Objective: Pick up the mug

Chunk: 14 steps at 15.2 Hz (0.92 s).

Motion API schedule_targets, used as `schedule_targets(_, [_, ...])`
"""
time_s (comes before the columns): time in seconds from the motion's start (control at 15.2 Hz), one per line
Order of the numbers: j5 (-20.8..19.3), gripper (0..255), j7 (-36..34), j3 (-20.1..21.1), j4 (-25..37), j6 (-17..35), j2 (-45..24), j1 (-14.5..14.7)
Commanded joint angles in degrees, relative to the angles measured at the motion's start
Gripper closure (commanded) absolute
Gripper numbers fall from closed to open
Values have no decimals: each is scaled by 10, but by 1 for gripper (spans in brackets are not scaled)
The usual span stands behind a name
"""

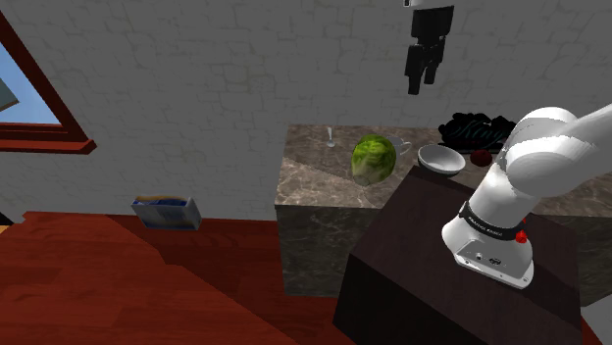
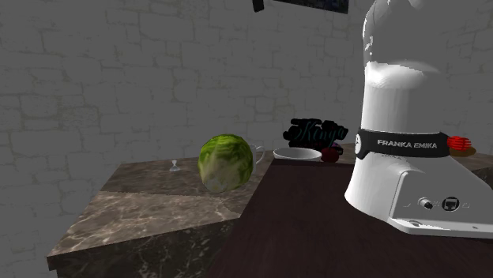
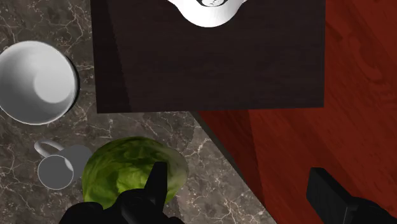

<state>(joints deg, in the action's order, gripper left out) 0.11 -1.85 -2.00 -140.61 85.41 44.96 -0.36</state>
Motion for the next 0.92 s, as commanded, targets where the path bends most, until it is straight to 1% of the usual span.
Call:
schedule_targets(0.0, [0,0,0,0,0,0,0,0])
schedule_targets(0.46, [-58,0,62,-65,-88,128,-13,-34])
schedule_targets(0.86, [-104,0,115,-127,-133,254,-68,-64])
